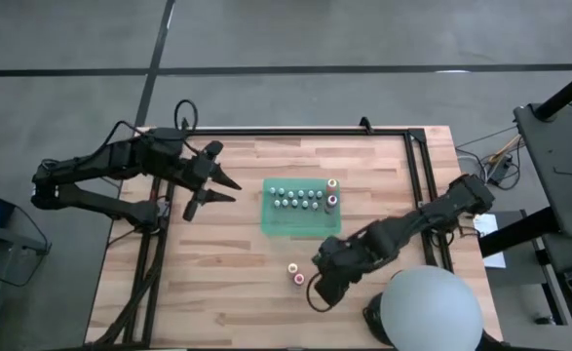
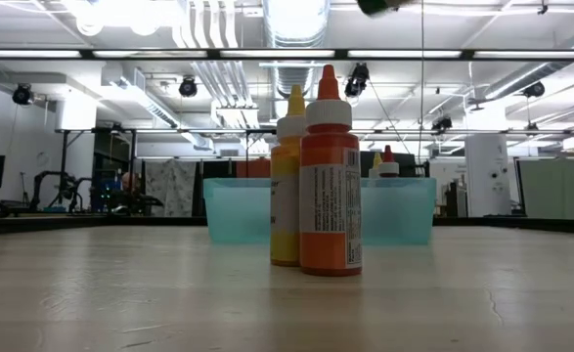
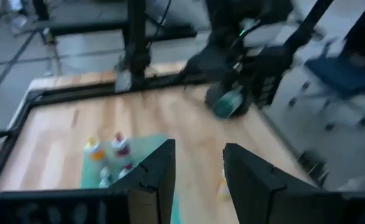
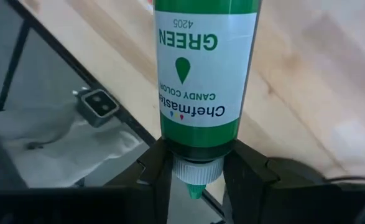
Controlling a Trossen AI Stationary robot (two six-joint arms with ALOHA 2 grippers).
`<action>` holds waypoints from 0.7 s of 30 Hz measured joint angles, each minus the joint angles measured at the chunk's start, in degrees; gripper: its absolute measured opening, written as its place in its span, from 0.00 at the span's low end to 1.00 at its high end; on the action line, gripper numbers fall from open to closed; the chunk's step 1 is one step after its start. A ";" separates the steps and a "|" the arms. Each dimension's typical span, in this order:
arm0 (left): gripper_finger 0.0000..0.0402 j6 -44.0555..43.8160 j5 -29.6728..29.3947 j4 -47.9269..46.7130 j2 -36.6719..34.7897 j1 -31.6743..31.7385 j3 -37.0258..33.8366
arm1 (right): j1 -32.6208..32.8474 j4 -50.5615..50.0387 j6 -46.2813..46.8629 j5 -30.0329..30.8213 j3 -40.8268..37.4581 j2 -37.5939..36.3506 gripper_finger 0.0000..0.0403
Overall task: Pick & Place food coloring
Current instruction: Put the big green food coloring bottle into the green container
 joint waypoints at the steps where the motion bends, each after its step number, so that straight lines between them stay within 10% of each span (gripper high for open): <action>1: 0.27 -1.14 1.16 1.03 0.00 0.00 0.27 | -0.52 -0.35 -1.41 0.33 0.93 -0.39 0.26; 8: 0.27 -8.45 10.59 3.34 1.53 -0.02 2.94 | -5.02 -4.50 -11.79 1.99 6.88 -0.71 0.26; 21: 0.43 -10.43 11.07 3.23 7.48 0.00 6.17 | -11.84 -5.16 -25.79 4.05 13.66 -0.67 0.27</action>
